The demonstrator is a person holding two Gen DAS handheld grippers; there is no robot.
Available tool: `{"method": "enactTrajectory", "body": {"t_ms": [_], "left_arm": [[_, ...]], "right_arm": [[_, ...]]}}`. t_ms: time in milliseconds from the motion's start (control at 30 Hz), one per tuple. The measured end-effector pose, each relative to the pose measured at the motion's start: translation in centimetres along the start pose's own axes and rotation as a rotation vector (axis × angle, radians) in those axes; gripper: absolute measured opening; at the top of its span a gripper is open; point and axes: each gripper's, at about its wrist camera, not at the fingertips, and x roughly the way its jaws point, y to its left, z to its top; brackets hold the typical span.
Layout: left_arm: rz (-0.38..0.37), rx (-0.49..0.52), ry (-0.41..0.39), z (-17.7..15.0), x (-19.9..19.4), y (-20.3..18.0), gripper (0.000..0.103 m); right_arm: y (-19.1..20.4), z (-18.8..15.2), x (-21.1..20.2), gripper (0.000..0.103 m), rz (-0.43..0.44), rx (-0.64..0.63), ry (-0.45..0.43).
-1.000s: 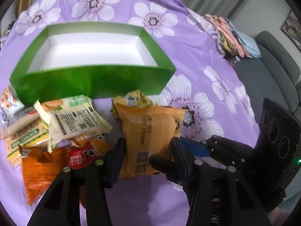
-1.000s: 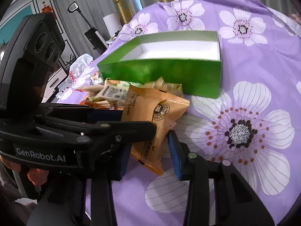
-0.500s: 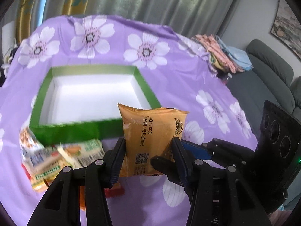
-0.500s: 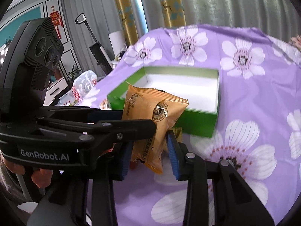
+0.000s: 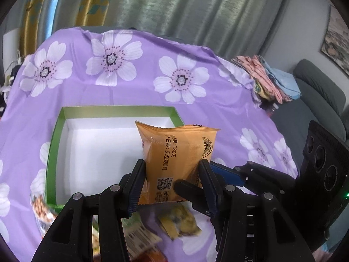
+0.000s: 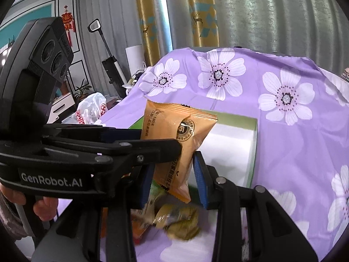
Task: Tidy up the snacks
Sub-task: 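Lift the bread packet with the right gripper over the green box, then lower the packet into the box, open the right gripper, withdraw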
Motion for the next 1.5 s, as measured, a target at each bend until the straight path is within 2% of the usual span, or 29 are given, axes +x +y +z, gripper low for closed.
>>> {"method": "enactTrajectory", "body": {"t_ms": [200,500,533,567,600,633,667,900,967,1333,1433,1500], "left_arm": [[0.036,-0.035,0.043,0.6,2.6,2.0,0.050],[0.086,-0.048,0.102,-0.1,5.2,2.8,0.050],[0.097,-0.045,0.103,0.0,5.2,2.8,0.053],[0.113,-0.040,0.102,-0.1,5.2,2.7,0.061],[0.121,-0.037,0.101,0.0,5.1,2.7,0.066],[0.131,-0.036,0.098,0.0,4.9,2.7,0.078],[0.138,-0.034,0.094,0.1,4.8,2.6,0.083],[0.227,0.023,0.044,-0.1,2.5,1.4,0.086],[0.242,0.033,0.023,-0.2,1.5,1.0,0.094],[0.275,0.084,-0.053,-1.3,-2.8,-1.6,0.096],[0.270,0.096,-0.066,-1.8,-3.7,-2.3,0.102],[0.272,0.109,-0.079,-2.1,-4.4,-2.8,0.102]], "right_arm": [[-1.1,1.0,3.7,0.037,0.012,0.017,0.034],[-1.8,0.0,7.3,0.048,0.021,0.060,0.122],[-1.9,-0.1,7.4,0.050,0.025,0.065,0.123],[-1.9,-0.1,7.4,0.052,0.022,0.066,0.122],[-1.8,-0.1,7.2,0.057,0.011,0.066,0.121],[-1.8,-0.2,7.1,0.060,0.009,0.066,0.119],[-1.8,-0.1,6.9,0.061,0.006,0.065,0.114],[-2.0,-0.2,4.7,0.070,-0.040,0.067,0.089],[-2.0,-0.4,3.6,0.072,-0.055,0.067,0.075],[-0.6,-1.2,-2.1,0.085,-0.089,0.073,0.010],[0.1,-1.4,-3.3,0.087,-0.096,0.068,0.004],[0.5,-1.6,-4.0,0.088,-0.093,0.062,0.002]]}}
